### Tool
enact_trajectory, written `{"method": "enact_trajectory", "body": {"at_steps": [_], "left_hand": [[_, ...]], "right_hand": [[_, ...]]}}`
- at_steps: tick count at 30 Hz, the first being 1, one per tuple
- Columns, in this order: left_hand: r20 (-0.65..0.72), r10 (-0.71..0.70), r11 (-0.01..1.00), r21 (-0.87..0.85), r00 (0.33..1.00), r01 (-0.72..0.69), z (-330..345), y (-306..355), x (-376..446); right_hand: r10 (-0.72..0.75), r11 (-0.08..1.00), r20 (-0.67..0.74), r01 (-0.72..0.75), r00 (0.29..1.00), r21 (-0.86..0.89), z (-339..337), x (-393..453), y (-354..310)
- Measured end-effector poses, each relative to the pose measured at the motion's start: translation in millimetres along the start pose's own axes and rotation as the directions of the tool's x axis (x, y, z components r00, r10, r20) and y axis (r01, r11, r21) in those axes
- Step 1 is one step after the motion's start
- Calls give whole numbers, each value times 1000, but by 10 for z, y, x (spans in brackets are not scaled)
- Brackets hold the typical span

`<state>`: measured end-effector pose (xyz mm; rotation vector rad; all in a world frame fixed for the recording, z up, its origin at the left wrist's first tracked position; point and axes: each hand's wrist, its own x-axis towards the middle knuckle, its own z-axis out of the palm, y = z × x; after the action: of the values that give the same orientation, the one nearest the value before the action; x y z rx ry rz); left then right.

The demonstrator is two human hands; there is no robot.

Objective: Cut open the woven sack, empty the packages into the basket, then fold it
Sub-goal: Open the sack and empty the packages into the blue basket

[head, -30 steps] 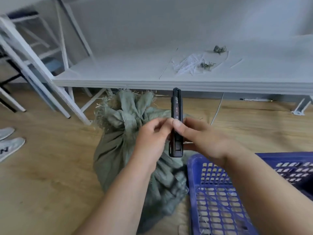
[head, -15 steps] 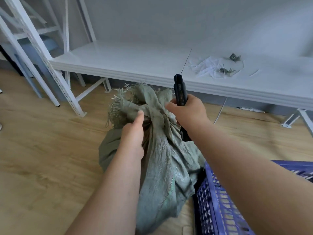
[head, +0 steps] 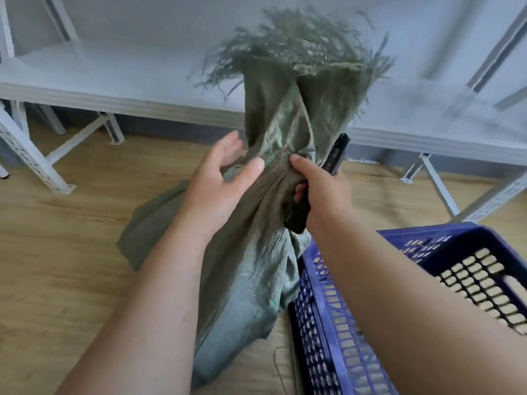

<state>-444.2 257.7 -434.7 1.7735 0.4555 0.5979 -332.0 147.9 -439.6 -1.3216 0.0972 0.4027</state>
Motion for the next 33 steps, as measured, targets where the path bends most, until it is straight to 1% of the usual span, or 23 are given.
{"method": "enact_trajectory", "body": {"at_steps": [1, 3, 5, 8, 10, 12, 14, 16, 17, 18, 19, 20, 21, 22, 23, 24, 25, 26, 28, 29, 30, 32, 33], "left_hand": [[49, 16, 984, 178, 999, -25, 69, -5, -20], [126, 35, 864, 494, 991, -94, 330, -40, -59], [236, 94, 722, 653, 967, -229, 708, -80, -91], [417, 69, 569, 730, 906, -379, 1315, -166, -105], [500, 15, 491, 751, 866, -442, 1666, -245, -150], [558, -31, 365, 779, 829, -511, 1963, -366, -245], [582, -35, 237, 794, 812, -559, 2173, -489, -320], [603, -51, 177, 790, 796, -587, 2289, -580, -351], [629, -78, 157, 774, 773, -614, 2322, -606, -361], [665, -114, 121, 747, 738, -654, 2344, -638, -375], [698, -170, 75, 713, 695, -697, 2362, -675, -395], [736, -230, 20, 658, 637, -753, 2378, -730, -429], [764, -285, -27, 597, 579, -802, 2394, -762, -480], [772, -330, -39, 564, 544, -825, 2389, -819, -523], [757, -376, -6, 575, 535, -818, 2390, -846, -563], [727, -405, 50, 623, 554, -781, 2388, -876, -585], [688, -403, 129, 695, 604, -707, 2385, -868, -581], [647, -391, 208, 755, 655, -621, 2370, -837, -557], [625, -301, 286, 780, 720, -557, 2341, -752, -545], [609, -256, 294, 789, 751, -540, 2319, -709, -553], [574, -228, 296, 811, 787, -505, 2293, -678, -568], [515, -197, 259, 848, 834, -463, 2264, -651, -568], [483, -199, 276, 863, 853, -424, 2261, -633, -551]], "right_hand": [[35, 997, -38, -32, 999, 68, -154, -1, 22], [101, 982, -104, -83, 989, 168, -465, 3, 62], [157, 963, -174, -111, 972, 245, -785, 33, 97], [204, 943, -273, -114, 940, 312, -1286, 120, 223], [285, 926, -321, -173, 903, 335, -1581, 136, 348], [415, 894, -361, -301, 835, 331, -1834, 120, 490], [522, 852, -408, -441, 749, 281, -2065, 75, 598], [546, 833, -497, -500, 675, 236, -2236, 14, 626], [523, 844, -535, -490, 663, 219, -2283, -19, 607], [469, 877, -560, -434, 683, 204, -2306, -49, 565], [388, 920, -562, -348, 731, 182, -2303, -64, 499], [284, 959, -540, -246, 792, 143, -2277, -76, 411], [157, 987, -488, -145, 859, 64, -2243, -58, 336], [35, 995, -401, -68, 915, -69, -2208, -35, 270], [-43, 974, -297, -27, 954, -226, -2187, 9, 249], [-51, 929, -201, -28, 978, -368, -2180, 67, 272], [6, 882, -127, -65, 992, -467, -2184, 123, 328], [101, 845, -78, -127, 992, -520, -2186, 162, 417], [258, 783, -56, -243, 964, -573, -2196, 199, 631], [286, 776, -66, -271, 956, -569, -2184, 190, 705], [267, 789, -82, -267, 960, -553, -2157, 178, 756], [143, 807, -89, -168, 986, -566, -2091, 150, 778], [97, 817, -73, -121, 993, -563, -2052, 138, 786]]}}
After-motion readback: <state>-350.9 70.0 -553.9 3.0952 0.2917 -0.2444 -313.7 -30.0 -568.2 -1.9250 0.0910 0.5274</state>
